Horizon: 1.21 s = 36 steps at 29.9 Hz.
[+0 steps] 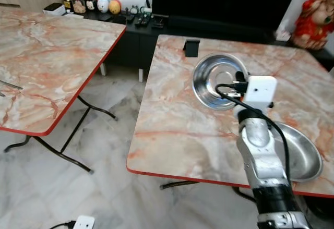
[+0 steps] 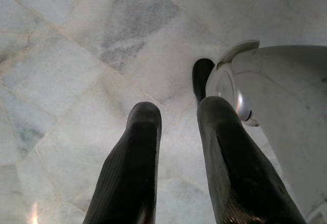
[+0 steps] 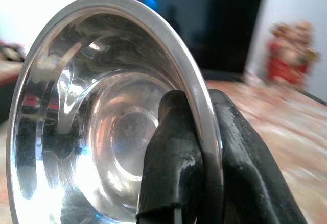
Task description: Setting the table
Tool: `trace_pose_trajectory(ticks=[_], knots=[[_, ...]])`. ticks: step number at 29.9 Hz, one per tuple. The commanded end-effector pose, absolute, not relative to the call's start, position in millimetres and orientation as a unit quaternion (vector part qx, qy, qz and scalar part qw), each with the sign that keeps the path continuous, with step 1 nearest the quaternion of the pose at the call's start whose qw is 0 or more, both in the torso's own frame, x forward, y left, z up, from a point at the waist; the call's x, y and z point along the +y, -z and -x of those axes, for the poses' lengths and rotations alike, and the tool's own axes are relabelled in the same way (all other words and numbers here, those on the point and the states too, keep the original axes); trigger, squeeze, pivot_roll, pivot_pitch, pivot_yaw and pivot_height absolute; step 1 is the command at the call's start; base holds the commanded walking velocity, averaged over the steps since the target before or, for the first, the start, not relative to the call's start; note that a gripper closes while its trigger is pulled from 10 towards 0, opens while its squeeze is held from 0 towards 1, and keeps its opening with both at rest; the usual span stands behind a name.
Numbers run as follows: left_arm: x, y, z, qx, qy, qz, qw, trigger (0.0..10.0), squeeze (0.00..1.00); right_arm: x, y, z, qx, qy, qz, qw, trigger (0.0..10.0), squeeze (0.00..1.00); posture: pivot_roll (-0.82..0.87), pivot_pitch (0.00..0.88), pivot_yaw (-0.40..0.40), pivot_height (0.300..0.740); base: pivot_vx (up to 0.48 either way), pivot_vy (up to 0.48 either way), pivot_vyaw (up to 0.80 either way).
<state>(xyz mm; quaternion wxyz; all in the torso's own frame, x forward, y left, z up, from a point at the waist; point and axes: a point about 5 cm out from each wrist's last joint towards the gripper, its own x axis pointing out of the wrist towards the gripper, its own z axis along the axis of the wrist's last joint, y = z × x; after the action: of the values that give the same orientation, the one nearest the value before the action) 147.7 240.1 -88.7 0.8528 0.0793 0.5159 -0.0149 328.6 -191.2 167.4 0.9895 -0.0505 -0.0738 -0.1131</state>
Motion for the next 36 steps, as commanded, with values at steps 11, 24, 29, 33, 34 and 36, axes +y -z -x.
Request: trace_pose_trajectory(ticks=[11,24,29,33,34,36], knots=[[239.1,89.8,-146.2,0.523,0.013,-0.073,0.849,10.0,0.00,-236.6,-167.0,-295.9,-0.014,0.291,-0.080,0.953,10.0,0.00,0.08,0.000,-0.064,0.707,0.000,0.000,0.00],[238.1,90.0,-146.2,0.522,0.011,-0.070,0.850,10.0,0.00,-253.2,-135.9,-276.6,0.072,0.381,-0.189,0.902,10.0,0.00,0.10,0.000,-0.080,0.707,0.000,0.000,0.00],[237.9,90.3,-145.9,0.523,0.012,-0.070,0.850,10.0,0.00,-252.2,-133.7,-274.0,0.082,0.388,-0.200,0.896,10.0,0.00,0.10,0.000,-0.082,0.707,0.000,0.000,0.00],[237.6,90.3,-145.9,0.523,0.012,-0.070,0.850,10.0,0.00,-254.4,-130.5,-271.3,0.090,0.396,-0.207,0.890,10.0,0.00,0.10,0.000,-0.081,0.707,0.000,0.000,0.00],[237.6,90.3,-145.9,0.522,0.012,-0.070,0.850,10.0,0.00,-255.6,-129.5,-270.3,0.092,0.400,-0.206,0.888,10.0,0.00,0.10,0.000,-0.081,0.707,0.000,0.000,0.00],[237.6,90.2,-146.1,0.522,0.013,-0.069,0.850,10.0,0.00,-258.4,-127.5,-268.6,0.096,0.409,-0.208,0.883,10.0,0.00,0.10,0.000,-0.082,0.707,0.000,0.000,0.00]])
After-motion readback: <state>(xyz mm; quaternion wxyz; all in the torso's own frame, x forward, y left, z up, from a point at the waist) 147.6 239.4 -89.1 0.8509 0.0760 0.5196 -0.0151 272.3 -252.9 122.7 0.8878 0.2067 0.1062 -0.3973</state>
